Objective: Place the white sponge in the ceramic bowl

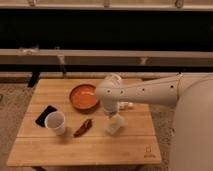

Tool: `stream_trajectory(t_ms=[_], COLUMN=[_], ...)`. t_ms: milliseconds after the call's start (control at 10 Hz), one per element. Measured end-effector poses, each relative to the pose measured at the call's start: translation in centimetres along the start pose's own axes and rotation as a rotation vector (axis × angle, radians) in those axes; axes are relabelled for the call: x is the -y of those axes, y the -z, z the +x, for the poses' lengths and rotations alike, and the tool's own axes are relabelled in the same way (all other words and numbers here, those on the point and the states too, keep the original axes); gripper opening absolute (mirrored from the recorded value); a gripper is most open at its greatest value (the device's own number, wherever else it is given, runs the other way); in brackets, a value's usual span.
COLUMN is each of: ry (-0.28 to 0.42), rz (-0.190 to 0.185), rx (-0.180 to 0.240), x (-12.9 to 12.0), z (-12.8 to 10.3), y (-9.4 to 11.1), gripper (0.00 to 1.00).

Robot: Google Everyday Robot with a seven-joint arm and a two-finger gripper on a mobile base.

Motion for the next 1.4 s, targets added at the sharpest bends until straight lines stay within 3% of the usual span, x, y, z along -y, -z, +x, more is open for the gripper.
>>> stream_trajectory(t_ms=[300,500,800,1000,1200,1400], ry=[0.076,0.136,0.171,0.199,0.2,0.217], rz=[0.039,0.069,0.12,0.15,0.181,0.202], rx=[-0.033,-0.056,-0.056,-0.027,0.014,0.067], x=[4.4,9.2,14.3,17.3,20.0,22.7], z=[-2.1,-3.3,-2.6,-3.7,-3.5,-5.2], y=[3.3,5.0,6.9,7.5,6.0,4.6], gripper=[0.0,0.0,0.01,0.15,0.38,0.58])
